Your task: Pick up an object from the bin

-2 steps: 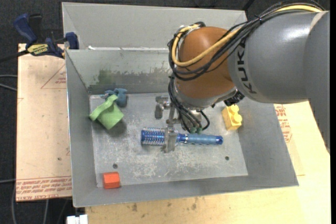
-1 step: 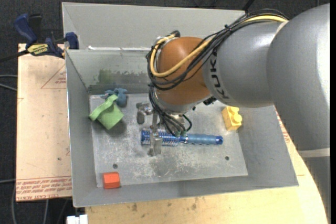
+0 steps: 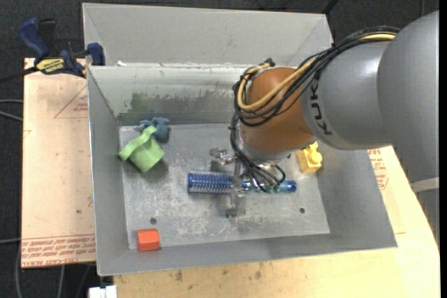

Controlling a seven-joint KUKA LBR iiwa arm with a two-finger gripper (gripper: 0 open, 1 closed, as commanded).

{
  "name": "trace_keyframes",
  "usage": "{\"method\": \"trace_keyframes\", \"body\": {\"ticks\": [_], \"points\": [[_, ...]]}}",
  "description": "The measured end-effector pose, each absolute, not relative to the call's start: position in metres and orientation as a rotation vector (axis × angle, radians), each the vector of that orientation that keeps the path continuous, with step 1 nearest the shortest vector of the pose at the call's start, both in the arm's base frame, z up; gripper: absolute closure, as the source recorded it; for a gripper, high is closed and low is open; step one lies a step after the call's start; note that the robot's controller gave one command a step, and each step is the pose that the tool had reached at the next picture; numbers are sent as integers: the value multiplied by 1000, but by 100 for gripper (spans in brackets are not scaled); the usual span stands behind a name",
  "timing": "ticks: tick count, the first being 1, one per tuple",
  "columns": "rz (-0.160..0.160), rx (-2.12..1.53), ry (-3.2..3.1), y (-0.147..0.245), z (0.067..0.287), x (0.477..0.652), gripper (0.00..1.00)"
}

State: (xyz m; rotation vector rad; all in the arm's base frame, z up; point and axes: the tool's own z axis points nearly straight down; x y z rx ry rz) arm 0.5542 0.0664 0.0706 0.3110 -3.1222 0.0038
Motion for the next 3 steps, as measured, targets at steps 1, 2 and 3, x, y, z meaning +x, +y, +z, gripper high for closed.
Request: {"method": "trace_keyframes", "body": {"ticks": [1,2,3], "points": [[-3,320,-3124,71,72,555,100],[-2,299,-3136,72,190,548,100],[-2,292,-3136,75,242,549,100]]}}
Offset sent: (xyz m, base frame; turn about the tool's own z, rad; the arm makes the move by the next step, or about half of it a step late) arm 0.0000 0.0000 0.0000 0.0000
